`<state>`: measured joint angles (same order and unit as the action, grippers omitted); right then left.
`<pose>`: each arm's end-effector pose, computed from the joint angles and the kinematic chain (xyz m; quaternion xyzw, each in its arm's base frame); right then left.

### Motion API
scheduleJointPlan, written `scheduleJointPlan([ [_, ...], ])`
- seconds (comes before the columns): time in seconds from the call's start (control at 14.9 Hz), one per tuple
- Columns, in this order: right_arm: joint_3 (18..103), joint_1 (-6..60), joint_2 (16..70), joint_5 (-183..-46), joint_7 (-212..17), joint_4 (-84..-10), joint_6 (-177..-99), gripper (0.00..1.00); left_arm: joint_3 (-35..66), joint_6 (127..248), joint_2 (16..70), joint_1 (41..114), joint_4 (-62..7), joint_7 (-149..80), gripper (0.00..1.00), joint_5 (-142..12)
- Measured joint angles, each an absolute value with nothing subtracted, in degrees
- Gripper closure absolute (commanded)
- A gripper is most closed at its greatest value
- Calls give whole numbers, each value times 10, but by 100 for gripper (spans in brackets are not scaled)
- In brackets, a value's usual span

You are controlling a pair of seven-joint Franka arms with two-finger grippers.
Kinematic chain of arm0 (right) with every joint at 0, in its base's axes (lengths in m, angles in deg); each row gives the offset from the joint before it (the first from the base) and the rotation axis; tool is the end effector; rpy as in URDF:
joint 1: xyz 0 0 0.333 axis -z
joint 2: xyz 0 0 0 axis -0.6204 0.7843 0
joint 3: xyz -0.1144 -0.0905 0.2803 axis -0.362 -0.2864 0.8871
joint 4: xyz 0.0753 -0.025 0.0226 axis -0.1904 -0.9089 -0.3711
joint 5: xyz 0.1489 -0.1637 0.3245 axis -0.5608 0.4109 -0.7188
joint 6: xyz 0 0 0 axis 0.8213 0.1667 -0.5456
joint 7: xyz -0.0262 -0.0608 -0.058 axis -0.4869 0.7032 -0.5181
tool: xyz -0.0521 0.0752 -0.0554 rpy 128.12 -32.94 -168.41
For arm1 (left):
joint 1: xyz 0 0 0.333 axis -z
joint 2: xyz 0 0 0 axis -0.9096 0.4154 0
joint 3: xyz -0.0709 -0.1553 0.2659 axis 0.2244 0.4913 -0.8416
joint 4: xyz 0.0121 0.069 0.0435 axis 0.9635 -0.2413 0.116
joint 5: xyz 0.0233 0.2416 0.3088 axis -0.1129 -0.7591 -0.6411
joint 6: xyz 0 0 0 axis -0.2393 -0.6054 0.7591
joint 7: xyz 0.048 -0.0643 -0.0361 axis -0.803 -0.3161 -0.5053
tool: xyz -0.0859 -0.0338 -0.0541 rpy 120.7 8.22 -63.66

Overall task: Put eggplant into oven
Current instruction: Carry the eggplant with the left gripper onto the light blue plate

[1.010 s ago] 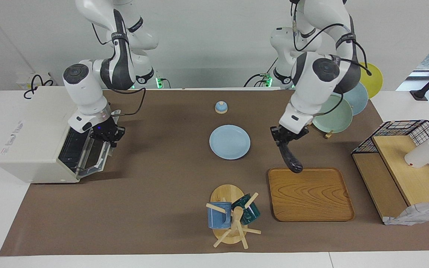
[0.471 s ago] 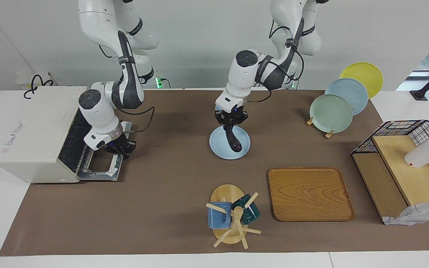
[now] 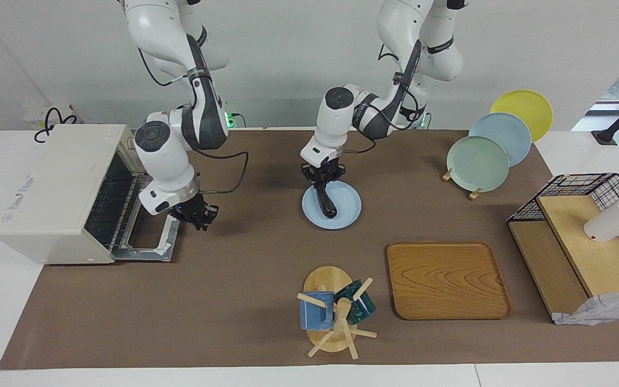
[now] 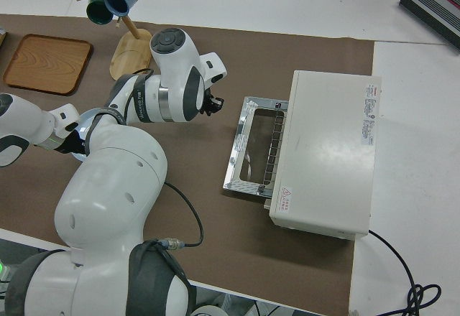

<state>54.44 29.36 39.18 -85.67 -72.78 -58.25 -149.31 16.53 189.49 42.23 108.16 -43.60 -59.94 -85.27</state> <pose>0.5856 0.1030 0.3603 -0.9972 0.0715 -0.0140 0.0173 0.3840 -0.4090 0.3196 0.9982 -0.0202 0.0111 0.0558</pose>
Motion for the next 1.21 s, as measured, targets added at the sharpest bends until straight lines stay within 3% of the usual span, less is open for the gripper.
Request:
scheduleJointPlan([
  [0.27,542,276,392,-857,-688,-581,-1493,59,160,1897,422,1079,-436,-594,100,-853],
  [0.34,540,277,392,-857,-688,-580,-1494,51,157,1897,423,1075,-434,-585,100,-853],
  [0.4,539,277,392,-857,-689,-579,-1494,23,155,1896,423,1065,-431,-571,100,-853],
  [0.47,539,277,392,-857,-695,-578,-1494,11,154,1894,423,1053,-427,-556,100,-853],
  [1.01,539,277,392,-857,-743,-569,-1494,8,155,1890,423,1034,-420,-536,100,-853],
  [1.08,539,277,392,-857,-743,-566,-1493,6,155,1890,424,1034,-420,-536,58,-853],
  [1.14,539,277,392,-857,-744,-561,-1492,5,155,1890,424,1033,-420,-536,1,-853],
  [1.21,539,277,392,-857,-744,-557,-1491,3,154,1890,425,1033,-418,-536,0,-853],
])
